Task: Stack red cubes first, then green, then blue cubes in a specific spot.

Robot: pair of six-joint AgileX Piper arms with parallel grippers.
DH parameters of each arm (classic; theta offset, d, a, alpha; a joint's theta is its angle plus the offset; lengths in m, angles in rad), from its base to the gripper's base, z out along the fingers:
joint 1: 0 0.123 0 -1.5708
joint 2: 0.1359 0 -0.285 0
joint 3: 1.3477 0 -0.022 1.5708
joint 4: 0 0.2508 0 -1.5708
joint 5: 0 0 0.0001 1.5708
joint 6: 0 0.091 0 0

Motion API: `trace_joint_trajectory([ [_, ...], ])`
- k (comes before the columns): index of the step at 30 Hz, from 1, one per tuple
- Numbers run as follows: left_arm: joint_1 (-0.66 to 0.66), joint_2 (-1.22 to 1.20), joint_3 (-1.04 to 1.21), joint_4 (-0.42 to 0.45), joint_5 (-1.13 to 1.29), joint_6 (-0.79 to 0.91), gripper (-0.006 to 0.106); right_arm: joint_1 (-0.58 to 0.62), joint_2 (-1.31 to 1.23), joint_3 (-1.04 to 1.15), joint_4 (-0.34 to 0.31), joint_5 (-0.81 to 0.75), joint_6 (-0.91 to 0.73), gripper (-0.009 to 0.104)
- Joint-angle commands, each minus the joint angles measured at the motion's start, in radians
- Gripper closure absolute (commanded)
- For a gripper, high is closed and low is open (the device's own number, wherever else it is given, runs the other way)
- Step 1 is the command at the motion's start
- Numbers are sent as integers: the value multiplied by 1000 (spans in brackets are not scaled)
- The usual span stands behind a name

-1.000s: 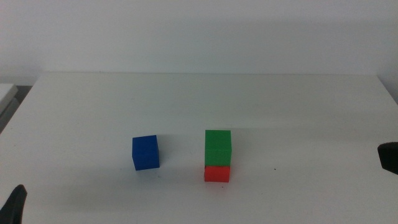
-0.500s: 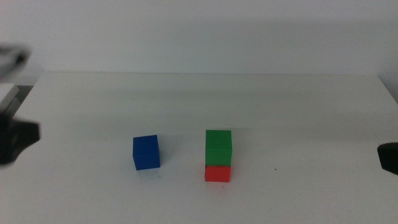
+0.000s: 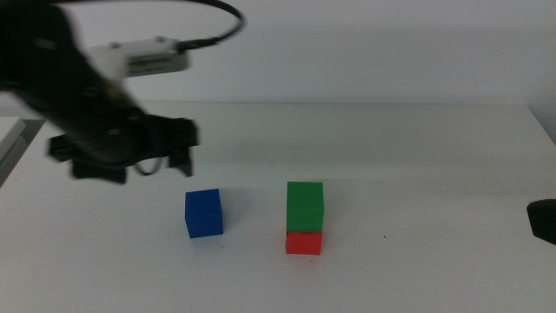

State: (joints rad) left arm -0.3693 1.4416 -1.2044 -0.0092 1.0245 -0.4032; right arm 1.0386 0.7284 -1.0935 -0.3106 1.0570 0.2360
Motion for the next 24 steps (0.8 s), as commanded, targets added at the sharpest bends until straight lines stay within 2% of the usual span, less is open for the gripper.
trace_joint_trajectory([
  [1, -50, 51, -29, 101, -73, -101, 8, -1, -5, 3, -5, -6, -8, 4],
  [2, -56, 70, -29, 99, -108, -103, 8, -1, -5, 3, -5, -6, -8, 4],
  [4, -58, 121, -31, 29, -170, -133, 8, -1, -5, 3, -5, -6, -8, 4],
  [6, -58, 171, -37, 0, -202, -164, 8, -1, -5, 3, -5, -6, -8, 4],
  [12, -58, 294, -55, 19, -200, -230, 8, -1, -5, 3, -5, -6, -8, 4],
  [24, -58, 454, -55, 42, -253, -230, 8, -1, -5, 3, -5, -6, -8, 4],
])
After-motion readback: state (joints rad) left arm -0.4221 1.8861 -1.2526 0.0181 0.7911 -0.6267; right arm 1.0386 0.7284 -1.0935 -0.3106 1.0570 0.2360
